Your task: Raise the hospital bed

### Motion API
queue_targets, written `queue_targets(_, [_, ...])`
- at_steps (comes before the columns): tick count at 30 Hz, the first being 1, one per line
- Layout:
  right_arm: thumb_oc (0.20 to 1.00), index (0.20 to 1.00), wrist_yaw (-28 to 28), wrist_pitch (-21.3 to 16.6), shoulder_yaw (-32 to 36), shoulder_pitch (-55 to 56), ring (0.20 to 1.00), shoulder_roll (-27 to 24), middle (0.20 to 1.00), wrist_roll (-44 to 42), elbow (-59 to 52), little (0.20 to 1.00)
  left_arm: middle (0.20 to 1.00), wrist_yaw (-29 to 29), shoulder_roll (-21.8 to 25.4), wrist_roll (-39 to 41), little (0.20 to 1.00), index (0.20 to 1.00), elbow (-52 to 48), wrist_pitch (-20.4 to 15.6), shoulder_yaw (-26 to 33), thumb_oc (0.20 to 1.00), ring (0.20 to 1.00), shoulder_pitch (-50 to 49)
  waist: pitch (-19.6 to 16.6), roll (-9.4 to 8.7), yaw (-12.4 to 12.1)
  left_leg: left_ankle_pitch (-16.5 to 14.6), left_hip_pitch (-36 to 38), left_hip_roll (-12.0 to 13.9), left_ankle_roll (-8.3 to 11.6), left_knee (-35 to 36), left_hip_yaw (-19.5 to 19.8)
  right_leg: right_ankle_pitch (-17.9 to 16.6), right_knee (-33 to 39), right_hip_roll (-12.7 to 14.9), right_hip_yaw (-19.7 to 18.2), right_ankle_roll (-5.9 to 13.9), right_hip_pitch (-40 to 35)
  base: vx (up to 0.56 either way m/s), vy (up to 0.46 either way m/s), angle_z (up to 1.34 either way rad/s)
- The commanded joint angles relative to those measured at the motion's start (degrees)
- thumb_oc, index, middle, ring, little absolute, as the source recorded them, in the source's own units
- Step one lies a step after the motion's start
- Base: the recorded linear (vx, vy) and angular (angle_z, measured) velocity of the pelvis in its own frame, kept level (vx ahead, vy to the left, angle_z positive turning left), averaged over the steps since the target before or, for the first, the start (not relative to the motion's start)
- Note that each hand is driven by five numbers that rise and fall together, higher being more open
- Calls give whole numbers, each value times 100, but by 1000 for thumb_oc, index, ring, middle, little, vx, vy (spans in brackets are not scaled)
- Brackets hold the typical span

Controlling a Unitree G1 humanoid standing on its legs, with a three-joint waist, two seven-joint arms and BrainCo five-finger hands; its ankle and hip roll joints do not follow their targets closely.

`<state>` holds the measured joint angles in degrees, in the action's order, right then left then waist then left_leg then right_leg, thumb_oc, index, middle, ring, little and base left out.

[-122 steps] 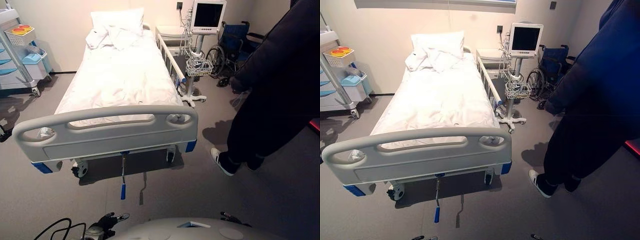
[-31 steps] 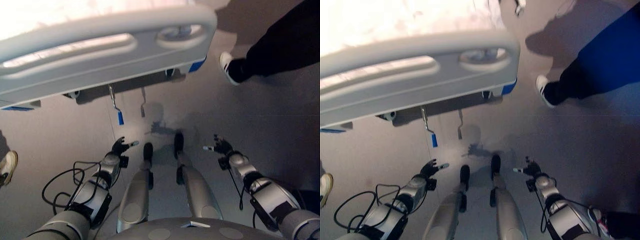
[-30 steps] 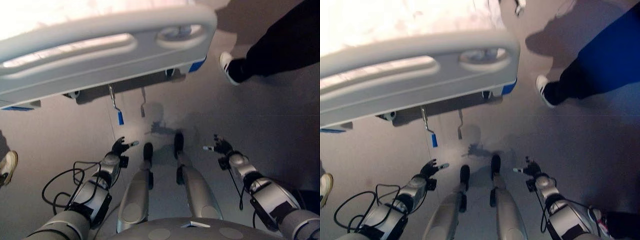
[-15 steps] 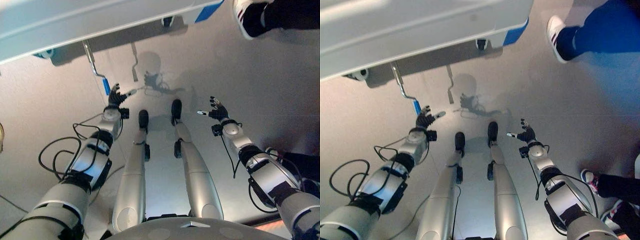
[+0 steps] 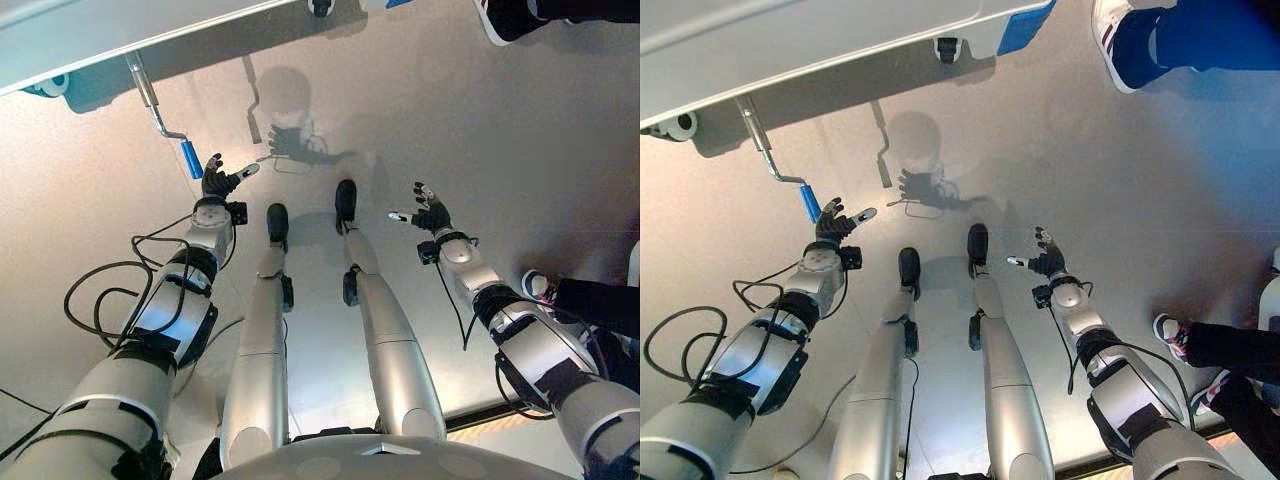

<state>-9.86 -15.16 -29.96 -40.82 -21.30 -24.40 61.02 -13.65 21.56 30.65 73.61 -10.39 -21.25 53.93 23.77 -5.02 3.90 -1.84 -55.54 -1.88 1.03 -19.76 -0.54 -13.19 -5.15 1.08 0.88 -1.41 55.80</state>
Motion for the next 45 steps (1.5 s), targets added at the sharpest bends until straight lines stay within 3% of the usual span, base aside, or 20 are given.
queue_targets(1, [1000, 1000, -105, -273, -80, -58, 1000, -65, 1000, -200, -223, 1000, 1000, -106, 287, 92, 1000, 1000, 127, 7, 150, 1000, 1000, 69, -41, 90, -15, 515, 181, -69, -133, 906, -17, 484, -543, -137, 100, 589, -31, 16, 12, -3])
queue_targets(13, [1000, 1000, -124, -353, -44, -12, 1000, -123, 1000, -188, -638, 1000, 1000, -33, 285, -33, 1000, 1000, 329, 177, 171, 1000, 1000, 52, -126, 21, 91, 435, -211, -57, -165, 705, -14, 448, -572, -138, 80, 588, 316, 8, 1, -3])
queue_targets(14, [1000, 1000, -127, -370, -16, 17, 1000, -127, 1000, -201, -659, 1000, 1000, -42, 266, -41, 1000, 1000, 346, 191, 190, 1000, 1000, 4, -173, 43, 62, 243, -168, -26, -150, 689, 55, 593, -596, -183, 58, 618, 292, 7, -8, -10])
queue_targets(16, [1000, 1000, -126, -381, 4, 14, 1000, -132, 1000, -207, -668, 1000, 1000, -47, 285, -45, 1000, 1000, 366, 202, 196, 1000, 1000, -5, -164, 19, 96, 423, -291, -62, -171, 681, 16, 450, -560, -151, 85, 581, 381, 6, -2, -4])
queue_targets(17, [1000, 1000, -130, -378, 14, 7, 1000, -124, 1000, -210, -649, 1000, 1000, -51, 278, -55, 1000, 1000, 387, 216, 209, 1000, 1000, -16, -206, 44, 64, 243, -234, -30, -149, 679, 66, 594, -578, -189, 59, 614, 337, 62, 8, -4])
queue_targets(19, [1000, 1000, -128, -379, 24, -2, 1000, -123, 1000, -220, -651, 1000, 1000, -41, 290, -58, 1000, 1000, 417, 226, 209, 1000, 1000, -14, -182, 18, 95, 414, -334, -51, -171, 664, 12, 452, -559, -141, 89, 580, 413, -2, -3, -4])
queue_targets(21, [1000, 1000, -122, -375, 19, 21, 1000, -135, 1000, -216, -704, 1000, 1000, -8, 295, -81, 1000, 1000, 471, 279, 229, 1000, 1000, -45, -237, 38, 80, 236, -293, -29, -150, 660, 73, 593, -579, -183, 64, 615, 386, 0, 0, 0])
queue_targets(22, [1000, 1000, -122, -377, 23, 17, 1000, -137, 1000, -216, -708, 1000, 1000, -9, 297, -81, 1000, 1000, 468, 277, 229, 1000, 1000, -38, -201, 13, 109, 411, -376, -57, -171, 648, 22, 451, -562, -140, 93, 579, 447, 0, 0, 0])
queue_targets(24, [1000, 1000, -110, -382, 40, 29, 1000, -146, 1000, -236, -751, 1000, 1000, 20, 297, -90, 1000, 1000, 489, 308, 257, 1000, 1000, -76, -249, 38, 78, 205, -335, -23, -159, 608, 74, 601, -606, -192, 70, 611, 416, 26, 4, 0])
queue_targets(27, [1000, 1000, -118, -389, 53, 0, 1000, -138, 1000, -231, -749, 1000, 1000, 19, 321, -129, 1000, 1000, 548, 329, 274, 1000, 1000, -85, -232, 8, 111, 401, -433, -53, -179, 610, 19, 430, -555, -148, 105, 576, 494, -44, -4, 1])
queue_targets(30, [1000, 1000, -121, -393, 59, -16, 1000, -149, 1000, -235, -753, 1000, 1000, 29, 317, -103, 1000, 1000, 553, 338, 301, 1000, 1000, -117, -276, 35, 81, 225, -350, -17, -158, 627, 79, 563, -560, -183, 69, 618, 430, -5, -2, 0])
queue_targets(34, [1000, 1000, -122, -403, 117, -1, 1000, -195, 1000, -246, -823, 1000, 1000, 55, 367, -89, 1000, 1000, 612, 373, 389, 1000, 1000, -202, -260, 9, 106, 382, -461, -46, -186, 584, 35, 436, -561, -150, 109, 565, 505, -5, -3, -1])
queue_targets(35, [1000, 1000, -121, -401, 124, 8, 1000, -203, 1000, -241, -831, 1000, 1000, 53, 380, -98, 1000, 1000, 623, 375, 406, 1000, 1000, -228, -299, 32, 72, 204, -383, -17, -166, 586, 90, 573, -578, -194, 81, 602, 450, 0, 0, 0])
queue_targets(36, [1000, 1000, -125, -405, 147, 16, 1000, -214, 1000, -244, -843, 1000, 1000, 32, 402, -74, 1000, 1000, 633, 376, 452, 1000, 1000, -235, -265, 4, 103, 376, -478, -43, -188, 560, 37, 427, -556, -143, 114, 567, 512, 46, 0, 0])
queue_targets(37, [1000, 1000, -132, -407, 157, 17, 1000, -219, 1000, -250, -846, 1000, 1000, 32, 415, -46, 1000, 1000, 634, 381, 474, 1000, 1000, -257, -303, 22, 74, 202, -405, -11, -165, 574, 92, 562, -565, -187, 90, 604, 454, -68, -16, -1])
queue_targets(38, [1000, 1000, -136, -403, 167, 22, 1000, -224, 1000, -253, -860, 1000, 1000, 39, 428, -41, 1000, 1000, 644, 387, 485, 1000, 1000, -264, -266, -10, 104, 378, -492, -38, -187, 559, 41, 419, -541, -140, 129, 567, 512, 49, -3, 0])
queue_targets(39, [1000, 1000, -132, -398, 164, 34, 1000, -230, 1000, -245, -876, 1000, 1000, 50, 446, -37, 1000, 1000, 656, 392, 509, 1000, 1000, -284, -302, 9, 72, 205, -409, -5, -165, 575, 99, 554, -556, -185, 102, 606, 454, -70, -17, 0])
queue_targets(40, [1000, 1000, -128, -401, 181, 47, 1000, -237, 1000, -254, -888, 1000, 1000, 57, 458, -28, 1000, 1000, 659, 396, 530, 1000, 1000, -303, -260, -20, 97, 386, -487, -33, -186, 568, 48, 412, -532, -139, 138, 568, 507, 0, 0, 0])
queue_targets(43, [1000, 1000, -122, -397, 208, 104, 1000, -252, 1000, -258, -936, 1000, 1000, 48, 478, -57, 1000, 1000, 706, 415, 575, 1000, 1000, -327, -292, -14, 72, 223, -390, -5, -158, 609, 119, 537, -505, -178, 119, 608, 419, -9, -10, 1])
queue_targets(45, [1000, 1000, -126, -402, 219, 120, 1000, -260, 1000, -254, -1002, 1000, 1000, 50, 493, -63, 1000, 1000, 716, 433, 591, 1000, 1000, -331, -244, -49, 105, 400, -480, -31, -179, 578, 75, 393, -500, -128, 162, 570, 477, -33, -8, 1])
